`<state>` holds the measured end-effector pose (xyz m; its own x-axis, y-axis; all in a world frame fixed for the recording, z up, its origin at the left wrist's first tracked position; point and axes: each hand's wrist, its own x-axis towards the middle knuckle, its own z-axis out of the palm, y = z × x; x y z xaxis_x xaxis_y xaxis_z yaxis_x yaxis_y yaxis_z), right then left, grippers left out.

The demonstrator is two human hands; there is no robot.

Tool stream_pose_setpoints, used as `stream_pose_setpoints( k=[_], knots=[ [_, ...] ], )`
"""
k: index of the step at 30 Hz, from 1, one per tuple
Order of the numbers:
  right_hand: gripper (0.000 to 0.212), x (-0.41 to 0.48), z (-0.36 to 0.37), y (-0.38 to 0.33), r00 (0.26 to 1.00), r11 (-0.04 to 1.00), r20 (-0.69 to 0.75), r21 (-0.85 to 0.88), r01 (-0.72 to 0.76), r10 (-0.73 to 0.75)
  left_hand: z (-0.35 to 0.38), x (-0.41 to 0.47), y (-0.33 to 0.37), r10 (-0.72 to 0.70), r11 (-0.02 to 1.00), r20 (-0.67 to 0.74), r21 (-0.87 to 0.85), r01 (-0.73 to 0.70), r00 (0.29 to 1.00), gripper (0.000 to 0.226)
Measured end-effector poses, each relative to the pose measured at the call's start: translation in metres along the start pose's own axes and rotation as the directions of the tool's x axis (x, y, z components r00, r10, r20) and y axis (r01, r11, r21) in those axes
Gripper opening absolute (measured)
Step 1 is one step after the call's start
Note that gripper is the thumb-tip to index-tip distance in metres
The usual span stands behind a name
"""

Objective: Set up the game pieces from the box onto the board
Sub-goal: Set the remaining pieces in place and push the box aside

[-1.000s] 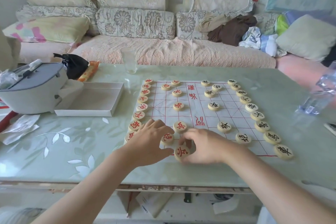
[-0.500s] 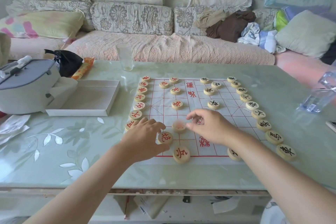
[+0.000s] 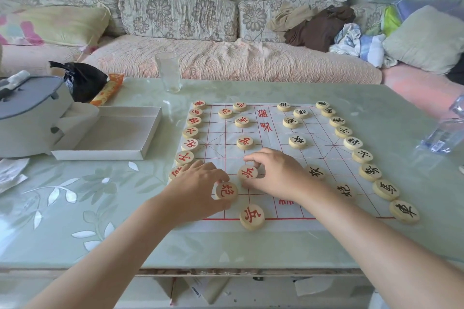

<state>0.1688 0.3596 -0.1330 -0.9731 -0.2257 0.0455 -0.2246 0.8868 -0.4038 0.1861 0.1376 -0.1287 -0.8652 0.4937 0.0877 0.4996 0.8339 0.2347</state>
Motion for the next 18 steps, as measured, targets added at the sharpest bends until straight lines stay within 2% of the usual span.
stream_pose_setpoints(
  k=[3, 6, 9, 14, 18],
  knots=[
    [0.078, 0.0010, 0.0003, 0.0027, 1.000, 1.000, 0.007, 0.005, 0.024, -0.024, -0.0007, 0.0002, -0.0023, 0.004, 1.000, 0.004, 0.004, -0.004, 1.000, 0.055],
    [0.068, 0.0024, 0.0007, 0.0054, 0.996, 0.991, 0.009, 0.098, 0.087, -0.089, -0.0014, -0.0003, -0.0046, 0.007, 1.000, 0.009, -0.024, -0.007, 1.000, 0.056],
    [0.057, 0.0033, 0.0018, 0.0043, 0.997, 0.993, -0.021, 0.098, 0.071, -0.069, -0.0007, -0.0005, -0.0049, 0.002, 1.000, 0.010, -0.031, -0.002, 1.000, 0.056],
    [0.068, 0.0043, 0.0006, 0.0059, 0.999, 0.997, -0.007, 0.057, 0.047, -0.046, -0.0008, 0.0002, -0.0045, 0.012, 0.999, -0.007, -0.042, -0.013, 1.000, 0.059],
    [0.059, 0.0047, 0.0026, 0.0065, 0.999, 0.998, -0.010, 0.043, 0.044, -0.044, 0.0005, -0.0004, -0.0036, 0.014, 0.999, -0.006, -0.033, -0.015, 1.000, 0.056]
  ],
)
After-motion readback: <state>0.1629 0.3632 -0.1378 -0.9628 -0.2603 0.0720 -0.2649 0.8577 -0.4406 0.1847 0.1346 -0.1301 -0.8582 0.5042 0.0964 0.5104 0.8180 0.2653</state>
